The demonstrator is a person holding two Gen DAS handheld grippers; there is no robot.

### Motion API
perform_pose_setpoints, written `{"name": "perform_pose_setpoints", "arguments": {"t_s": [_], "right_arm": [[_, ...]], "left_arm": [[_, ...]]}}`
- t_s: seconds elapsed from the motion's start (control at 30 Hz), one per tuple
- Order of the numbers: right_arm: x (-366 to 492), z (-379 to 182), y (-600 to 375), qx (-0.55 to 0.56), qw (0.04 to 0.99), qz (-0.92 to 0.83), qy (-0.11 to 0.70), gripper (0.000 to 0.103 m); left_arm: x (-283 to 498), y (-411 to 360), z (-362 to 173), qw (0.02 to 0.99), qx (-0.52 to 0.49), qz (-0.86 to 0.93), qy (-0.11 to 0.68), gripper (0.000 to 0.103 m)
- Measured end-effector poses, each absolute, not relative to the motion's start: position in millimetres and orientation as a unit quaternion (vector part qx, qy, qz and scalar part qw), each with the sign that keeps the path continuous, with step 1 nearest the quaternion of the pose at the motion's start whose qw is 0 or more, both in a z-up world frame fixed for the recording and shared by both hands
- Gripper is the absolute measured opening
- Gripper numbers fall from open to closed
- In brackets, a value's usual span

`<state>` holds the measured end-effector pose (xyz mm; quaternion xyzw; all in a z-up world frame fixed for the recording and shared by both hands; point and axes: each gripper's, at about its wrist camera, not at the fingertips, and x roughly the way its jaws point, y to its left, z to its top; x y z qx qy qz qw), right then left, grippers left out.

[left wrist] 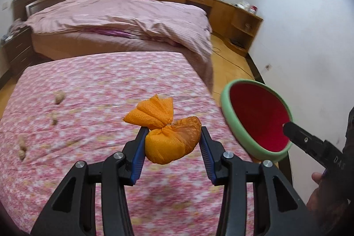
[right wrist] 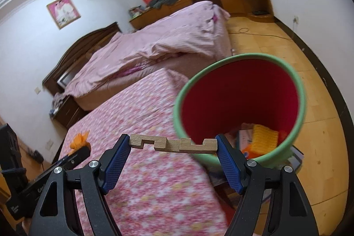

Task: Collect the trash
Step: 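Carry the orange foam net and wooden block strip over the red bin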

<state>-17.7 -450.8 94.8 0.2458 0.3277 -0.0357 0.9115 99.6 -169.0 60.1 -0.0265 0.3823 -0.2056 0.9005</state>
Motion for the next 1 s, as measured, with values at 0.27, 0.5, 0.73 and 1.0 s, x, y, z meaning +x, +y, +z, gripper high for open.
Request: {"name": "perform_pose_setpoints", "arguments": {"t_s": [0.27,0.5,0.73,1.0], "right_arm": [[-24.9,98.8,-505.6,0.264,0.911,-0.071,0.310,0.079],[-27.1,100.4,-538.6,0.268,0.911,-0.090,0.300,0.079],[-29.6,95.9,-560.7,0.276,0.908,-0.104,0.299,0.079],[-27.7,90.8,-574.3,0.283,0.905,-0.104,0.301,0.079]], "left_arm": [[103.6,-235.9,57.7,0.887,0.011,-0.259,0.383,0.046],[114.7,-294.1,45.5,0.868,0.037,-0.302,0.391,0.046],[124.8,-336.5,23.5,0.849,0.057,-0.325,0.412,0.047],[133.0,-348.3,12.8,0.840,0.052,-0.324,0.432,0.060]]}}
